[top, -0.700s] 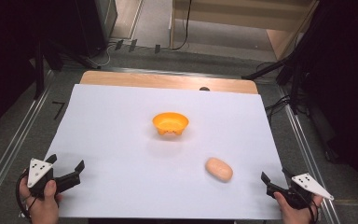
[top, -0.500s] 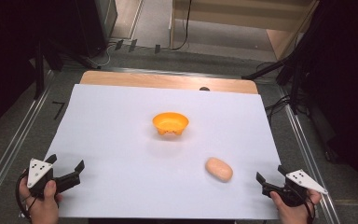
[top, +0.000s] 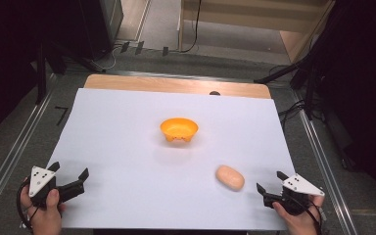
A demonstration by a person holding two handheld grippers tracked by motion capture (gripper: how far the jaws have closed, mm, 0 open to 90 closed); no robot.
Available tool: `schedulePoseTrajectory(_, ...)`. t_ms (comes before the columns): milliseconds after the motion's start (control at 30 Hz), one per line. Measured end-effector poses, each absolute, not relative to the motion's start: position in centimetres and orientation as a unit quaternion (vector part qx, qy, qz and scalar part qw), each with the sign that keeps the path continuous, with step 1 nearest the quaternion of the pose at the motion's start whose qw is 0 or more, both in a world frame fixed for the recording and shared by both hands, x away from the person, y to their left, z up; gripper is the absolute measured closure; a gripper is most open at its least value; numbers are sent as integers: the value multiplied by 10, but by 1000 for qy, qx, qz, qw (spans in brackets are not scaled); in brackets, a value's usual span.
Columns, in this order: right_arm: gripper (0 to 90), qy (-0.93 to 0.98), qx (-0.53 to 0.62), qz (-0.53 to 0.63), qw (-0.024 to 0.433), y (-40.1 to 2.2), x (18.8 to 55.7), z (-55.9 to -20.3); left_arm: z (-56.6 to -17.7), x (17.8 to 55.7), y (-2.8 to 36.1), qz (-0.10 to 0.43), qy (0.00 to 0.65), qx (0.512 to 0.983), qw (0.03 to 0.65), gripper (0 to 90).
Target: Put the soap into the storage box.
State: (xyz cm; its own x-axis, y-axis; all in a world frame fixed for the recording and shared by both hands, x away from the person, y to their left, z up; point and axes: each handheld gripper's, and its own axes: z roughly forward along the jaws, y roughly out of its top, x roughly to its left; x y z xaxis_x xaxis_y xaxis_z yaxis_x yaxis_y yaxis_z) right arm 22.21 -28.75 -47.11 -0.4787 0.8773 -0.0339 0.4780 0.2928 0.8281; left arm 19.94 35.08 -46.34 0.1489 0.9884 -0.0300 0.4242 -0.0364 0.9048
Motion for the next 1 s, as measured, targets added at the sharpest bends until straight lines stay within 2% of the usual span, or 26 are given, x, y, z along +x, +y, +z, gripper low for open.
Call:
schedulePoseTrajectory(100, 153, 783, 422, 388, 239, -281, 227, -465, -463, 200, 350, 341, 557, 636, 412, 40)
schedulePoseTrajectory(267, 215, 791, 418, 380, 236, -273, 235, -459, -463, 200, 350, 342, 555, 639, 409, 40)
schedulePoseTrajectory(667, 269, 821, 402, 354, 195, -265, 254, -449, -463, 199, 350, 344, 555, 638, 408, 40)
schedulePoseTrajectory(967, 343, 841, 380, 331, 196, -260, 265, -446, -463, 199, 350, 344, 555, 638, 408, 40)
schedulePoseTrajectory(1000, 343, 847, 375, 329, 185, -258, 267, -446, -463, 199, 350, 344, 555, 638, 408, 40)
